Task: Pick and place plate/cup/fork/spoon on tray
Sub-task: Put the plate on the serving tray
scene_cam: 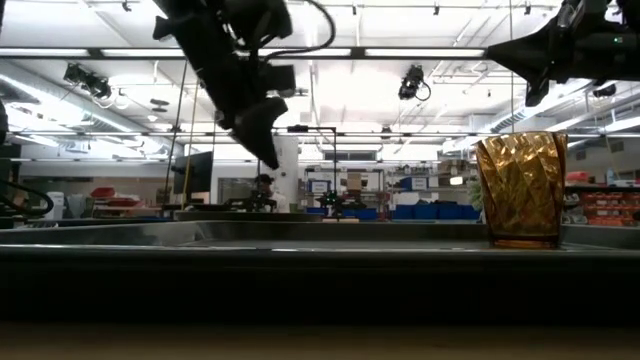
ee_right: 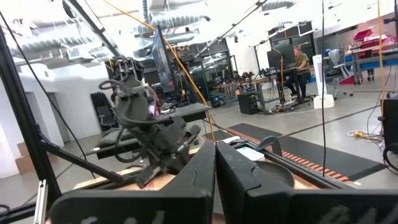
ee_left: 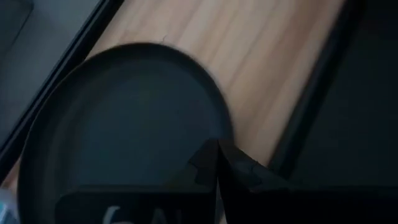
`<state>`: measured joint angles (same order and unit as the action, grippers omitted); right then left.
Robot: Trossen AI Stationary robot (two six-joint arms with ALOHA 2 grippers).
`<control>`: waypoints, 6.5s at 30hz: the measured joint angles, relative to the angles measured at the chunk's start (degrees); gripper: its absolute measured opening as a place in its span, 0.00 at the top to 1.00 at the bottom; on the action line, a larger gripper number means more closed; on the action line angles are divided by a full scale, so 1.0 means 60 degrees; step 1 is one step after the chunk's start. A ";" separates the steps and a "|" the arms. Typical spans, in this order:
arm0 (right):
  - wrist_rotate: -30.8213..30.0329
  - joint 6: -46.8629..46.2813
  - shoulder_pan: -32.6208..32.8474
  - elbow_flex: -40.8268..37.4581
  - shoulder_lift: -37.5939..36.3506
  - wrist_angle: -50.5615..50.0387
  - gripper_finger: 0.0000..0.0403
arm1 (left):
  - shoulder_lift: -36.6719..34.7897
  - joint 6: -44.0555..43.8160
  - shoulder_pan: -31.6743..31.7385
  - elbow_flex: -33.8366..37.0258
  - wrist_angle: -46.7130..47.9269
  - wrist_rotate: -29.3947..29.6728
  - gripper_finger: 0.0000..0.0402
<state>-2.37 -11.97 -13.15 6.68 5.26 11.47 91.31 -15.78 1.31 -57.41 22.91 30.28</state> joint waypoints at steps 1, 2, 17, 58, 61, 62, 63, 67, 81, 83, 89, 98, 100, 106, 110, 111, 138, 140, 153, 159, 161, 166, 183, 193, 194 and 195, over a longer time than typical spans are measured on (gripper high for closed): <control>0.0000 0.0008 0.0004 0.0000 0.0000 0.0042 0.95 | -0.0104 -0.0049 0.0059 0.0104 0.0090 -0.0010 0.97; -0.0004 0.0011 0.0001 0.0000 0.0000 0.0087 0.95 | -0.0195 -0.0109 0.0112 0.0192 0.0218 0.0006 0.97; 0.0076 0.0529 0.0004 0.0000 -0.0003 0.0575 0.95 | -0.0907 -0.2459 0.1099 0.0446 0.3423 0.0798 0.97; -0.0430 0.0960 -0.0007 0.0000 -0.0004 0.0724 0.95 | -0.3793 -0.2795 0.2818 0.3884 -0.0848 0.0205 0.97; -0.0430 0.0958 -0.0007 0.0000 -0.0004 0.0724 0.95 | -0.3793 -0.2763 0.2811 0.3884 -0.1082 0.0206 0.97; -0.0430 0.0960 -0.0007 0.0000 -0.0004 0.0724 0.95 | -0.3793 -0.2763 0.2809 0.3884 -0.1115 0.0206 0.97; -0.0430 0.0958 -0.0007 0.0000 -0.0004 0.0724 0.95 | -0.3793 -0.2763 0.2810 0.3884 -0.1108 0.0208 0.97; -0.0430 0.0958 -0.0007 0.0000 -0.0004 0.0724 0.95 | -0.3791 -0.2765 0.2811 0.3884 -0.1090 0.0208 0.97; -0.0423 0.0958 -0.0007 0.0000 -0.0004 0.0728 0.95 | -0.3789 -0.3273 0.3144 0.3884 -0.1095 0.0143 0.94; -0.0423 0.0958 -0.0007 0.0000 -0.0004 0.0728 0.95 | -0.3789 -0.3293 0.3196 0.3884 -0.1099 0.0159 0.90; -0.0419 0.1003 -0.0007 0.0000 -0.0004 0.0728 0.95 | -0.3789 -0.3272 0.3175 0.3884 -0.1114 0.0125 0.80; -0.0412 0.1028 -0.0007 0.0000 -0.0004 0.0724 0.95 | -0.3786 -0.3260 0.3175 0.3884 -0.1114 0.0002 0.77; -0.0412 0.1028 -0.0007 0.0000 -0.0004 0.0724 0.95 | -0.3786 -0.3259 0.3175 0.3884 -0.1114 0.0001 0.77; -0.0408 0.1028 -0.0007 0.0000 -0.0004 0.0724 0.95 | -0.3786 -0.3248 0.3175 0.3884 -0.1110 0.0001 0.77; -0.0405 0.1028 -0.0007 0.0000 -0.0004 0.0724 0.95 | -0.3786 -0.3224 0.3175 0.3884 -0.1101 -0.0086 0.78; -0.0407 0.1028 -0.0007 0.0000 -0.0004 0.0721 0.95 | -0.3786 -0.3145 0.3175 0.3884 -0.1103 -0.0200 0.78; -0.0412 0.1028 -0.0007 0.0000 -0.0004 0.0724 0.95 | -0.3782 -0.3258 0.3190 0.3148 -0.0052 -0.0075 0.68; -0.0412 0.1029 -0.0007 0.0000 -0.0004 0.0724 0.95 | -0.3782 -0.3255 0.3211 0.3080 0.0170 0.0012 0.64; -0.0412 0.0962 -0.0007 0.0000 -0.0004 0.0724 0.95 | -0.3706 -0.3766 0.4331 0.3101 0.0839 -0.0883 0.57; -0.0208 0.0958 -0.0004 0.0000 -0.0002 0.0724 0.95 | -0.3250 -0.3460 0.5645 0.3152 0.0830 -0.2110 0.59; -0.0151 0.0963 -0.0004 0.0000 -0.0004 0.0724 0.95 | -0.3046 -0.3276 0.5998 0.3152 0.0652 -0.2489 0.59; -0.0131 0.0988 -0.0002 0.0000 0.0000 0.0740 0.95 | -0.2190 -0.2975 0.6607 0.3152 0.0313 -0.3371 0.59; -0.0076 0.0922 -0.0004 0.0000 0.0000 0.0868 0.95 | -0.0904 -0.2898 0.6763 0.3152 -0.0251 -0.3453 0.74; -0.0076 0.0921 -0.0004 0.0000 0.0000 0.0866 0.95 | -0.0904 -0.2973 0.6763 0.3138 -0.0613 -0.3489 0.91; -0.0076 0.0913 -0.0004 0.0000 0.0000 0.0866 0.95 | -0.0904 -0.3012 0.6763 0.3137 -0.0671 -0.3486 0.93; -0.0076 0.0878 -0.0004 0.0000 0.0000 0.0863 0.95 | -0.0904 -0.3046 0.6763 0.3137 -0.0738 -0.3484 0.94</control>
<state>-2.83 -6.70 -13.17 6.68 5.26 16.64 85.89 -34.06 41.89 -38.59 18.48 9.38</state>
